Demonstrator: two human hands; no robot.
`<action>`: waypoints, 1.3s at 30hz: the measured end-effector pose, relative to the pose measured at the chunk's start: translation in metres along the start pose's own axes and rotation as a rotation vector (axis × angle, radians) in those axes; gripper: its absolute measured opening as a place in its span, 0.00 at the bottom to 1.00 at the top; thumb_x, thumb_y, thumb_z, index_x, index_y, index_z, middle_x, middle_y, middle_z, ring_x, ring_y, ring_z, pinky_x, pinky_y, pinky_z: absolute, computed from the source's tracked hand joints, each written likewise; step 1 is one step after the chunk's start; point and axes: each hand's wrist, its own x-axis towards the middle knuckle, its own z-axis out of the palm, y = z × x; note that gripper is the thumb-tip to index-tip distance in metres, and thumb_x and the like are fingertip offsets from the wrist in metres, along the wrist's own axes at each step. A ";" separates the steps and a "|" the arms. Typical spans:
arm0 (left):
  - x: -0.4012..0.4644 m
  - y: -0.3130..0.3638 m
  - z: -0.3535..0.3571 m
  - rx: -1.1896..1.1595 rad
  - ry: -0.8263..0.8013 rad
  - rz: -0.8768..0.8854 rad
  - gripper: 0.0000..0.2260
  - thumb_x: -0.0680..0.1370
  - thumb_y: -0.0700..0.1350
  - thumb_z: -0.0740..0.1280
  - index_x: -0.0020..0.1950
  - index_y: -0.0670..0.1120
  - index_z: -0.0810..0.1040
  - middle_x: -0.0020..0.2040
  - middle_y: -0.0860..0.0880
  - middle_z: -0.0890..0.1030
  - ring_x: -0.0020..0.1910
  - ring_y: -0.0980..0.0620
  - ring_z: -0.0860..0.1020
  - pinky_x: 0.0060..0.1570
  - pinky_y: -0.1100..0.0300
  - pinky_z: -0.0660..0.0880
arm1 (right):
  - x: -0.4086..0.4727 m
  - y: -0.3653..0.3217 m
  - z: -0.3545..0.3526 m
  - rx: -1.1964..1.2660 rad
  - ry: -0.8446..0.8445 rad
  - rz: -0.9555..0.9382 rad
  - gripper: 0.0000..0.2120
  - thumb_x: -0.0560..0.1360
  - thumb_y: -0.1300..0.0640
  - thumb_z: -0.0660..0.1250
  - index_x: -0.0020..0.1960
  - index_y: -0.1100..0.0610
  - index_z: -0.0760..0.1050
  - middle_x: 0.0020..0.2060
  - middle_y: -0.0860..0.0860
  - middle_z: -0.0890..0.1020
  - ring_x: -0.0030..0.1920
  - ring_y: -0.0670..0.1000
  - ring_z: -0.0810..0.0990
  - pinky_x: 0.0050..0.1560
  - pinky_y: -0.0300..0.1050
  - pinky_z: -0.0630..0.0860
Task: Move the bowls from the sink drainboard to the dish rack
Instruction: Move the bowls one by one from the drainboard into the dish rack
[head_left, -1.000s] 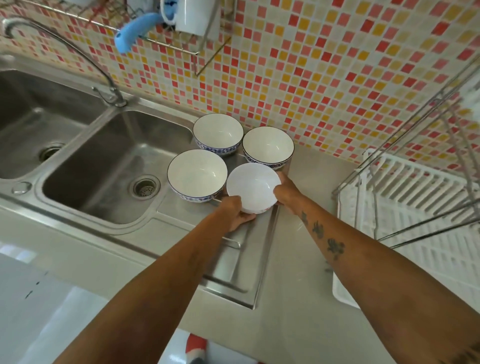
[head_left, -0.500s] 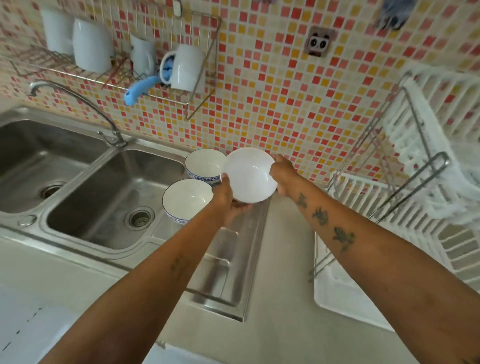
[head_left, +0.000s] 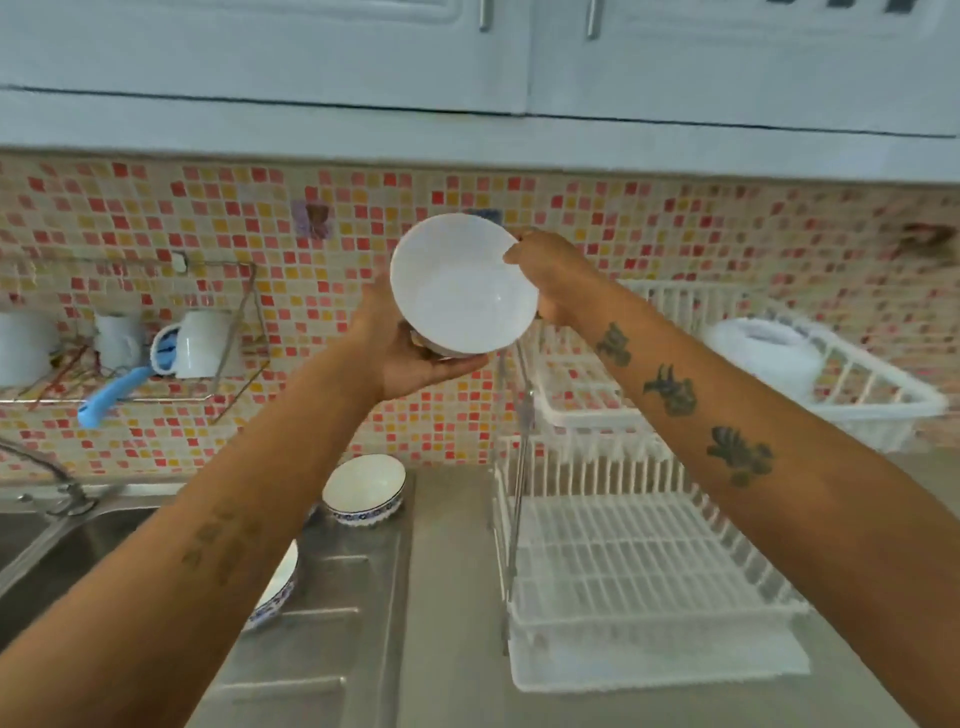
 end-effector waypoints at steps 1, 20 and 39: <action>0.004 -0.003 0.018 0.022 -0.040 -0.012 0.22 0.77 0.61 0.61 0.68 0.53 0.72 0.67 0.41 0.73 0.61 0.36 0.76 0.54 0.39 0.78 | -0.003 0.001 -0.021 0.013 0.014 0.014 0.12 0.80 0.63 0.57 0.62 0.58 0.72 0.49 0.55 0.77 0.42 0.54 0.77 0.44 0.49 0.75; 0.084 -0.081 0.238 0.875 -0.121 0.488 0.27 0.70 0.63 0.71 0.60 0.49 0.68 0.60 0.45 0.76 0.54 0.46 0.80 0.48 0.51 0.81 | -0.059 0.049 -0.274 0.095 0.373 0.053 0.25 0.80 0.39 0.47 0.40 0.53 0.73 0.39 0.51 0.76 0.45 0.50 0.72 0.57 0.47 0.64; 0.153 -0.158 0.243 1.115 -0.168 0.671 0.43 0.64 0.58 0.78 0.73 0.52 0.61 0.71 0.47 0.62 0.70 0.46 0.64 0.69 0.48 0.68 | -0.017 0.123 -0.287 0.006 0.576 0.075 0.11 0.72 0.49 0.65 0.40 0.57 0.75 0.39 0.55 0.81 0.38 0.57 0.80 0.38 0.49 0.75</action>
